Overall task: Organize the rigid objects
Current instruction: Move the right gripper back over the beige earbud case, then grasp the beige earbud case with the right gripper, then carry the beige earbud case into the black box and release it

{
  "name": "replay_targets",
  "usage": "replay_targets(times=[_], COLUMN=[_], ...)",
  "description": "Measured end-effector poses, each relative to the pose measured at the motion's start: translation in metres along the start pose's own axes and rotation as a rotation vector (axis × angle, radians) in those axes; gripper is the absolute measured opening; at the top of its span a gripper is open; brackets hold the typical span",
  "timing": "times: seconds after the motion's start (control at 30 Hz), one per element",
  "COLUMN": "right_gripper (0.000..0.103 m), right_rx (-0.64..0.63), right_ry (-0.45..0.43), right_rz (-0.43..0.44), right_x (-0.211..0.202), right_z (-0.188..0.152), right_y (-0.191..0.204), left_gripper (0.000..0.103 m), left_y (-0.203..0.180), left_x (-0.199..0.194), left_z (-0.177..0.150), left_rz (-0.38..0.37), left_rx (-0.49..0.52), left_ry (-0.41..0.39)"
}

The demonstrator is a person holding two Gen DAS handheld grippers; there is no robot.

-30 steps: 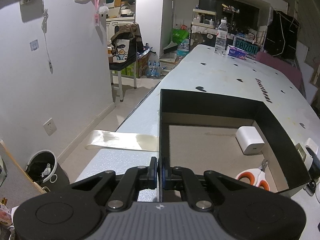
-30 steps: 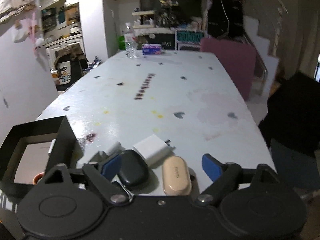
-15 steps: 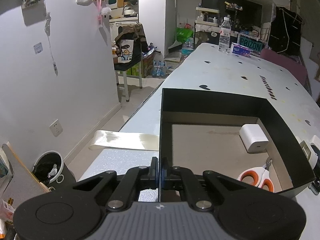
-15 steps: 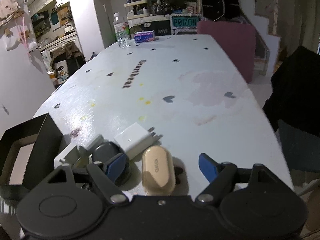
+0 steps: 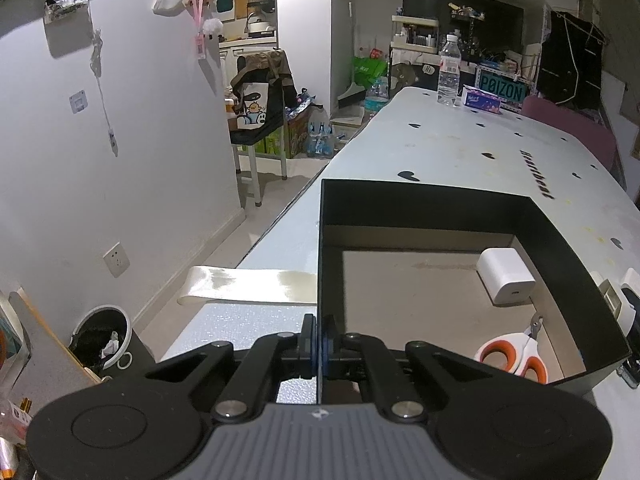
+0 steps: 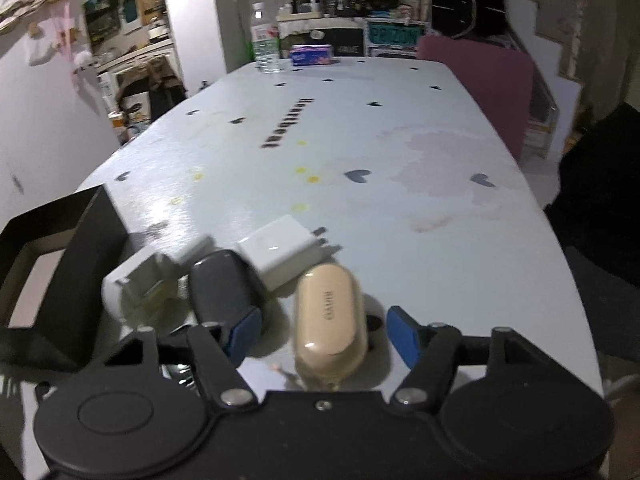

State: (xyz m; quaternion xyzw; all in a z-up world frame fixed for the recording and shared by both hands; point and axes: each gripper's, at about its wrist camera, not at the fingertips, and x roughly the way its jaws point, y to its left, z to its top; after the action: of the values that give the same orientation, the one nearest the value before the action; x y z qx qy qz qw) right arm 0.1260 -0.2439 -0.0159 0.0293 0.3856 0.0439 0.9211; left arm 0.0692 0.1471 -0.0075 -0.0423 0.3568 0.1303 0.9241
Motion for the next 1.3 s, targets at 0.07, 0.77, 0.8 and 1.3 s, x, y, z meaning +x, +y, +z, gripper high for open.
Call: replay_targets(times=[0.07, 0.77, 0.8, 1.3], right_gripper=[0.065, 0.044, 0.044, 0.044], right_rx=[0.024, 0.094, 0.096, -0.074], right_ry=[0.003, 0.001, -0.012, 0.012], right_rz=[-0.012, -0.059, -0.059, 0.284], right_x=[0.004, -0.011, -0.018, -0.019], right_z=[0.003, 0.008, 0.010, 0.055], right_y=[-0.005, 0.000, 0.005, 0.194], left_gripper=[0.003, 0.003, 0.003, 0.003], left_y=[0.000, -0.001, -0.001, -0.001], left_x=[0.000, -0.003, -0.003, 0.001], left_z=[0.000, 0.000, -0.001, -0.001], left_rz=[-0.001, -0.004, -0.004, -0.008], left_rx=[-0.001, 0.000, 0.000, -0.004], left_ry=[-0.001, -0.007, -0.007, -0.006])
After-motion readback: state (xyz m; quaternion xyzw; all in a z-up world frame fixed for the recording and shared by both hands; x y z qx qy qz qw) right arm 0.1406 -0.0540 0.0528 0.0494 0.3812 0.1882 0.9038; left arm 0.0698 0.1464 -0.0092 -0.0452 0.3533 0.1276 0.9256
